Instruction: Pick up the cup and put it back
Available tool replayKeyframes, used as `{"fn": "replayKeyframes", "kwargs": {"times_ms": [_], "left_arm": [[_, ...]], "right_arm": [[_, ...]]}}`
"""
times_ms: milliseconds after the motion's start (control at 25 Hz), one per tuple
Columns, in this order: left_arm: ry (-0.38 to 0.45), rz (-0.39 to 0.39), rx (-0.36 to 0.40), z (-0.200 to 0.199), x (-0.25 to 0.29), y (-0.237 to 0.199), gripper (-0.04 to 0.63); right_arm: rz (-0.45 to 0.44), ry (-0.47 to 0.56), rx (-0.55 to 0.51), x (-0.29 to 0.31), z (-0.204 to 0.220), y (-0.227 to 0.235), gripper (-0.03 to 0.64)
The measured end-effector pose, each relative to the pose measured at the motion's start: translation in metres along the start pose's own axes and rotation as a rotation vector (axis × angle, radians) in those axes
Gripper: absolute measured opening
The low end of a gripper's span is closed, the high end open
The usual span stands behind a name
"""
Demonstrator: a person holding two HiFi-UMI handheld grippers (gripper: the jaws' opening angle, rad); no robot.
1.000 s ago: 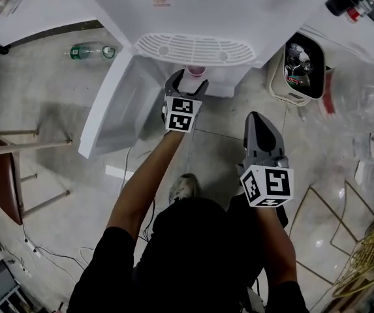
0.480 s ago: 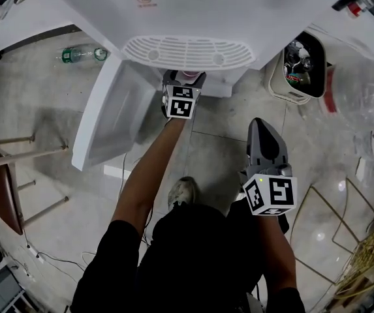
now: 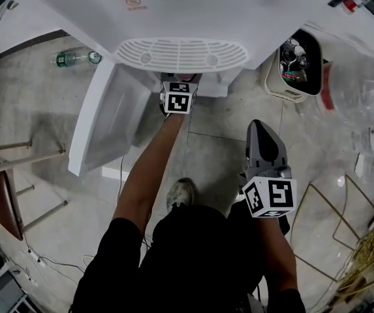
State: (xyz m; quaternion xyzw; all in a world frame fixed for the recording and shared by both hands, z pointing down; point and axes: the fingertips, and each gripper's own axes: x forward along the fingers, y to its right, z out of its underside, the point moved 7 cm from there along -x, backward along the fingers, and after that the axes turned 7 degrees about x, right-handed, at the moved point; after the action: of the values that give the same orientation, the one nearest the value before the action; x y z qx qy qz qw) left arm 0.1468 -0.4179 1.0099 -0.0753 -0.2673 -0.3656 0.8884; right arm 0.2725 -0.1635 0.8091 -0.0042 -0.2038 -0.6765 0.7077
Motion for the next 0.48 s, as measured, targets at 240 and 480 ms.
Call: {"fn": "replayKeyframes", "kwargs": {"times_ms": [240, 480], "left_arm": [[0.017, 0.009, 0.009, -0.002, -0.017, 0.002, 0.345], [0.035, 0.034, -0.005, -0.004, -0.05, 0.011, 0.342]], "right_arm": [[-0.014, -0.007, -0.004, 0.0, 0.002, -0.003, -0.005], [-0.048, -0.007, -0.001, -0.005, -0.001, -0.012, -0.005]]}}
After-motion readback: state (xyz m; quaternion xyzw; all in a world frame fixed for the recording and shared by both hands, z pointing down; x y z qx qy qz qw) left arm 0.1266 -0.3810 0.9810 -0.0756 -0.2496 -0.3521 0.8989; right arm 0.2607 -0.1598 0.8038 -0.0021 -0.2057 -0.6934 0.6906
